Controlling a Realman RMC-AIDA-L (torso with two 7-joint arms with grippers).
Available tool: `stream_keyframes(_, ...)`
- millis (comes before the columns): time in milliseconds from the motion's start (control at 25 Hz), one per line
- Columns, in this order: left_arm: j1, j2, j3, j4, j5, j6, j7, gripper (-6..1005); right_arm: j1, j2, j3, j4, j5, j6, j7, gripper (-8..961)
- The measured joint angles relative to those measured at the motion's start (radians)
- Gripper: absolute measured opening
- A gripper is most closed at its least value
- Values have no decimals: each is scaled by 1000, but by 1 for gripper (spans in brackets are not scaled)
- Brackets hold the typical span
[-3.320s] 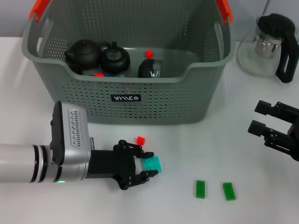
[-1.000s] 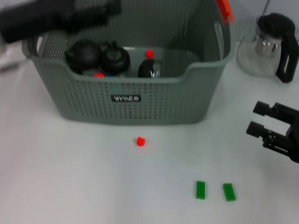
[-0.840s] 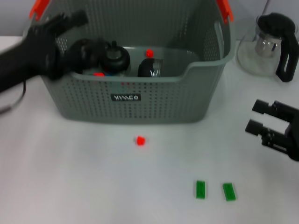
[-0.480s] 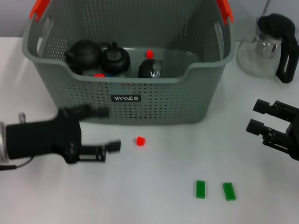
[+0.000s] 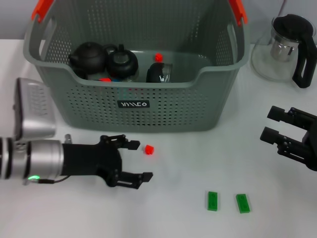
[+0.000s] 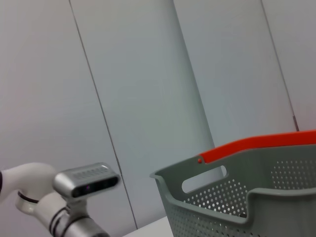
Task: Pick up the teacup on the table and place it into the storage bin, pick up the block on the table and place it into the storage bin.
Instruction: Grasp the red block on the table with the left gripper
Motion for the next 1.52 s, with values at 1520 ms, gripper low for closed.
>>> stream_keyframes(1520,-129,0,107,-197,-5,-290,51,851,4,-2,0,0,-1,7,14,669)
